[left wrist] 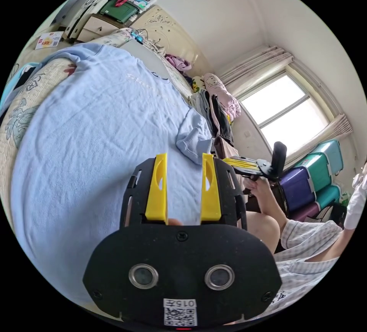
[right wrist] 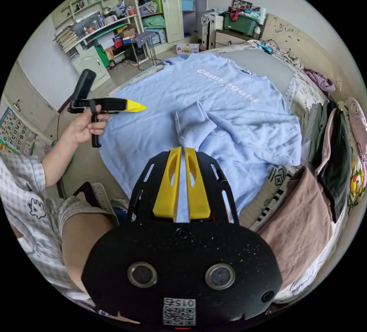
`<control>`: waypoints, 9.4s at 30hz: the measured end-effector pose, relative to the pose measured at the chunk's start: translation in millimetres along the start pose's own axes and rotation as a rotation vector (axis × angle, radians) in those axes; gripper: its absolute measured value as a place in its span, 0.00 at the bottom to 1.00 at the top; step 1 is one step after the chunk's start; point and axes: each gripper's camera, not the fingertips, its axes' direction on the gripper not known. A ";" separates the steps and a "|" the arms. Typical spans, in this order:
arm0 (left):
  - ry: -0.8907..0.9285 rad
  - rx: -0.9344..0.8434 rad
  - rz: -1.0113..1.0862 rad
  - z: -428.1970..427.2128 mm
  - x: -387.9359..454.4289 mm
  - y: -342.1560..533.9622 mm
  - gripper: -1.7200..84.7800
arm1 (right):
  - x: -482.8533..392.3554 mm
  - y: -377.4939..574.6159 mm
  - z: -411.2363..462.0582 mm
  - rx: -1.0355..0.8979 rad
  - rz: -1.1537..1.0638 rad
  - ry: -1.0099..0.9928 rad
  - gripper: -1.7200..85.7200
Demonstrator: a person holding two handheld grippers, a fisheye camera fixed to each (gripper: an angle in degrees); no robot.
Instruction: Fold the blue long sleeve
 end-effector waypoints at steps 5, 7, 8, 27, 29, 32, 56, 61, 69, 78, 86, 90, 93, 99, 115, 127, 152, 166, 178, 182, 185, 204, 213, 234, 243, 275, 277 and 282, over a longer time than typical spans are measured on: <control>-0.008 0.022 0.050 10.4 11.2 -28.5 0.16 | 23.6 -10.8 -8.1 0.068 0.166 0.020 0.09; -0.019 0.008 0.058 22.2 15.4 -44.3 0.16 | 38.9 -14.6 15.5 0.058 0.258 -0.002 0.12; -0.024 -0.015 0.061 33.1 17.2 -54.6 0.16 | 50.2 -15.7 39.7 0.015 0.321 -0.033 0.13; 0.012 0.058 0.043 -41.0 8.8 6.4 0.10 | -0.6 115.8 196.0 -0.133 -0.209 -0.212 0.05; -0.010 0.036 0.021 -39.3 5.6 16.7 0.12 | -6.0 125.2 214.0 -0.203 -0.242 -0.234 0.05; -0.007 -0.002 0.013 -28.1 6.3 26.2 0.13 | -3.2 141.9 217.3 -0.182 -0.243 -0.233 0.08; -0.013 0.047 0.121 -82.0 65.0 40.2 0.02 | -17.1 236.8 284.6 -0.013 -0.350 -0.160 0.01; -0.067 0.049 0.155 -115.4 77.8 62.7 0.02 | -30.6 249.4 295.3 -0.015 -0.438 -0.265 0.01; -0.137 -0.008 0.075 -99.0 66.4 92.9 0.02 | -52.3 265.5 349.9 -0.171 -0.513 -0.195 0.01; -0.194 -0.040 0.008 -82.1 66.0 93.9 0.02 | -132.8 248.2 396.5 -0.440 -0.676 0.168 0.01; -0.309 -0.122 0.073 -72.9 92.9 84.2 0.02 | -173.1 241.4 420.4 -0.602 -0.807 0.401 0.02; -0.340 -0.143 0.104 -70.2 99.5 84.8 0.02 | -128.4 225.5 393.6 -0.489 -0.579 0.212 0.02; -0.357 -0.146 0.124 -67.6 102.3 85.2 0.02 | -56.9 219.6 370.0 -0.375 -0.322 -0.104 0.02; -0.359 -0.146 0.113 -67.6 101.9 84.6 0.02 | -7.7 205.6 356.3 -0.364 -0.188 -0.285 0.01; -0.193 -0.030 -0.008 -104.2 65.0 90.2 0.09 | 92.1 194.6 270.9 -0.356 -0.030 -0.425 0.09; -0.218 -0.072 0.059 -79.7 57.9 83.6 0.03 | 130.5 138.0 252.3 -0.431 0.149 -0.532 0.10; -0.413 -0.199 0.165 -29.5 21.4 38.2 0.01 | 154.6 69.1 155.4 -0.465 0.129 -0.501 0.07; -0.251 -0.182 0.278 23.8 2.4 -61.8 0.06 | 394.1 84.7 3.8 0.064 0.575 -0.440 0.10; -0.172 -0.301 0.353 309.7 17.8 -239.4 0.16 | 550.9 124.1 25.0 0.334 1.002 -0.461 0.13; -0.198 -0.321 0.267 376.4 -0.8 -268.2 0.17 | 553.9 104.5 38.3 0.324 1.003 -0.455 0.14; -0.161 -0.347 0.277 400.9 -5.2 -275.1 0.11 | 546.1 101.0 38.6 0.345 0.992 -0.399 0.10; -0.521 -0.397 0.606 466.3 37.0 -270.9 0.09 | 463.2 92.9 63.4 0.333 0.851 0.060 0.05; -0.295 -0.365 0.492 309.0 8.5 -244.5 0.12 | 391.9 123.2 23.5 0.417 0.749 -0.081 0.09; -0.129 -0.175 0.119 -7.8 -21.5 48.6 0.15 | -44.4 69.3 127.5 -0.413 -0.151 -0.240 0.18; -0.204 -0.210 0.153 -13.5 10.1 56.6 0.05 | -72.4 102.7 177.7 -0.426 -0.143 -0.061 0.10; -0.243 -0.089 0.393 -66.7 126.9 91.8 0.15 | 243.2 167.8 114.6 -0.016 0.297 0.124 0.12; -0.213 -0.095 0.375 -49.4 122.6 88.9 0.15 | 263.1 152.8 124.6 -0.034 0.297 0.179 0.12; -0.290 -0.069 0.407 -29.6 133.6 95.9 0.11 | 303.0 89.4 186.1 -0.174 0.237 0.306 0.14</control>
